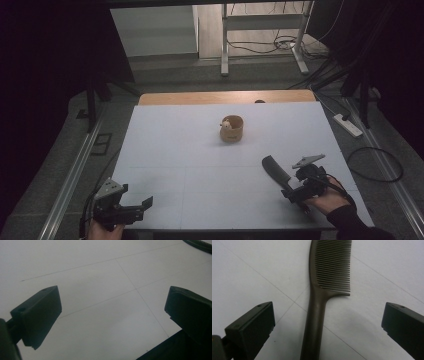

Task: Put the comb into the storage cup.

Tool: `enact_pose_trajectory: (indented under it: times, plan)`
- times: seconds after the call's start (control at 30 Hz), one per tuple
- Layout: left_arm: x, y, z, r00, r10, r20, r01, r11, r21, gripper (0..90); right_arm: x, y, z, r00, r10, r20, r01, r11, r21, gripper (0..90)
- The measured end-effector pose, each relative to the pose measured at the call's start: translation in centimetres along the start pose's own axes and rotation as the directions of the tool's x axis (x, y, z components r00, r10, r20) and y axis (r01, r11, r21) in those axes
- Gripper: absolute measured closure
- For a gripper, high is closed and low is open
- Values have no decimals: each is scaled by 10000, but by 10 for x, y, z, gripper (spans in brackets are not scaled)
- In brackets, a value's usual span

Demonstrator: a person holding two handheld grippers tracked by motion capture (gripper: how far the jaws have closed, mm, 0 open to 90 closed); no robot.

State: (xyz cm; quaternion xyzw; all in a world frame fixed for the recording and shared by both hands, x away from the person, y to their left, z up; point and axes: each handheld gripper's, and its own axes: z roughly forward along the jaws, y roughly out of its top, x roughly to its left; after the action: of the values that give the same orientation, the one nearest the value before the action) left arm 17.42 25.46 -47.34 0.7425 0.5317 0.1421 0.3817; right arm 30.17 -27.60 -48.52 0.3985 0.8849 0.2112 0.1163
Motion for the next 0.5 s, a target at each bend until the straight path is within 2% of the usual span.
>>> enact_pose_trajectory:
  times: [0.5]
  plan:
    - [0,0,0,10000,-5,12,5,10000,-9,17,-3,-4,13,9999,-105,41,103,9987,500,0]
